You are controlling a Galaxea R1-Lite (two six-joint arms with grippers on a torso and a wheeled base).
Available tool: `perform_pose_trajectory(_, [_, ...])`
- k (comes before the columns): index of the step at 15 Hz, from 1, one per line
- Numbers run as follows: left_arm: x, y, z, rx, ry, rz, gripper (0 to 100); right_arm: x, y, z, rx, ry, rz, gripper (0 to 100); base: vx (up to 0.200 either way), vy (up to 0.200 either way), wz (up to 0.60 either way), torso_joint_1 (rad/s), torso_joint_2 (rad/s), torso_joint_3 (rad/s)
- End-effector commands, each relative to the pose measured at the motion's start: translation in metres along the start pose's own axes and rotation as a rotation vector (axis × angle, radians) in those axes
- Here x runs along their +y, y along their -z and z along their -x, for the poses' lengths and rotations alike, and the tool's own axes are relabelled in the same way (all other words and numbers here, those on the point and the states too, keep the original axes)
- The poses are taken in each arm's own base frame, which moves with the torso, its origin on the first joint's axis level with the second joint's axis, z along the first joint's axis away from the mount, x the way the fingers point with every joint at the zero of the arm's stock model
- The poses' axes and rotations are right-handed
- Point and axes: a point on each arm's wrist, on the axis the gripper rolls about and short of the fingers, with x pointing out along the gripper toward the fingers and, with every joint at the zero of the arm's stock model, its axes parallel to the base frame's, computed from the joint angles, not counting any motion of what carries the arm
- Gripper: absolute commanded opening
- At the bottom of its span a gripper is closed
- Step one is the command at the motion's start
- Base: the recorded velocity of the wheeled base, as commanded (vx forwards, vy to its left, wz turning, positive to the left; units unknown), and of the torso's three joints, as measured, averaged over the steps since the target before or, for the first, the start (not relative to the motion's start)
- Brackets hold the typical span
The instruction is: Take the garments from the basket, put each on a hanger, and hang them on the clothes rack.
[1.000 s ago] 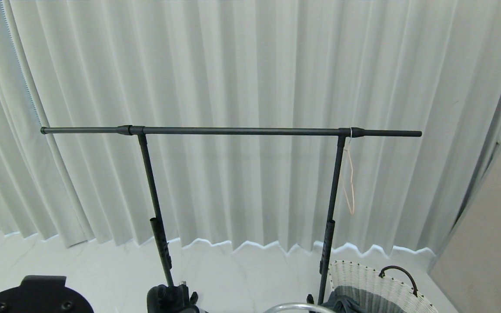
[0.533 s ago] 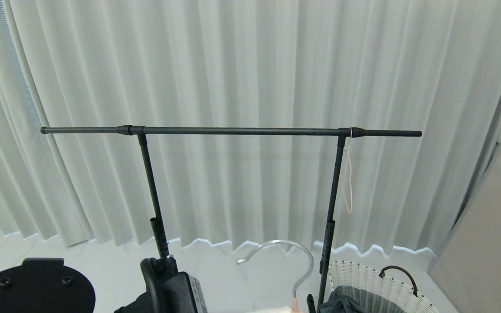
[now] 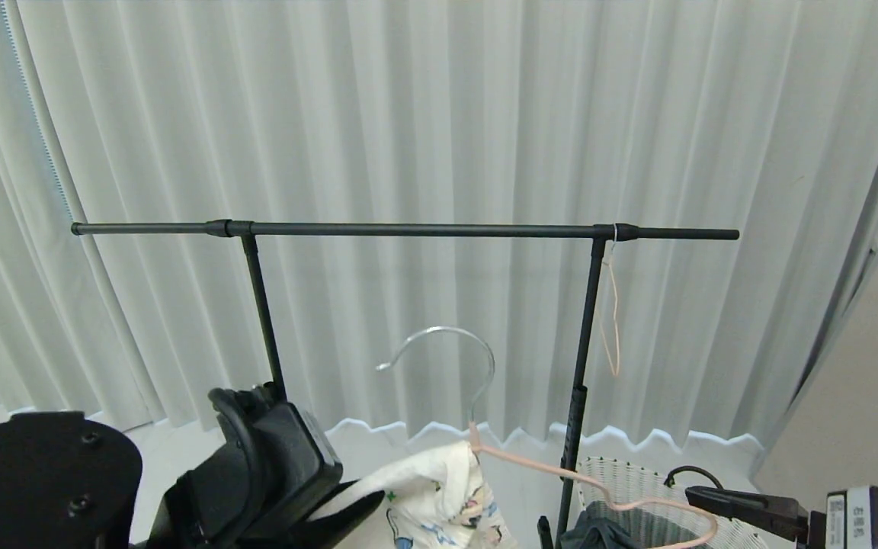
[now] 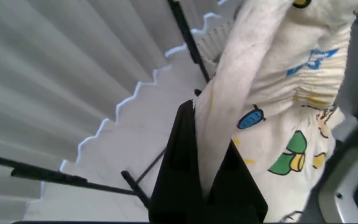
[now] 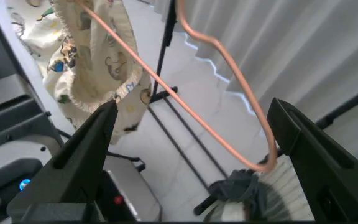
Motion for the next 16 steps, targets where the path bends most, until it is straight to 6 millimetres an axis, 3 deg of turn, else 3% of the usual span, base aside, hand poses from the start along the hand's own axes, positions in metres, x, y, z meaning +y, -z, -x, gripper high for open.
perform_pose_trajectory(1, [0.011,-0.006,-0.002,-0.009,-0.063,0.034,0,-0.002,-0.007,-0.013,0.014,0.014,-0.053,100,0.000,0.000,0.00,0.000,0.00,0.000])
perform_pose_trajectory(6, [0.029,-0.029,-0.010,-0.047,-0.166,0.074,0,-0.004,-0.034,-0.063,0.019,0.038,-0.154,100,0.000,0.000,0.00,0.000,0.00,0.000])
perform_pose_trajectory(8, [0.035,-0.029,-0.014,-0.048,-0.220,0.090,0,-0.025,-0.041,-0.076,0.005,0.165,-0.182,100,0.000,0.000,0.00,0.000,0.00,0.000])
perform_pose_trajectory(11, [0.042,-0.027,-0.013,-0.050,-0.252,0.101,0,-0.049,-0.044,-0.067,-0.029,0.253,-0.209,100,0.000,0.000,0.00,0.000,0.00,0.000])
perform_pose_trajectory(16, [0.046,-0.028,-0.012,-0.053,-0.269,0.118,0,-0.052,-0.045,-0.053,-0.055,0.219,-0.196,100,0.000,0.000,0.00,0.000,0.00,0.000])
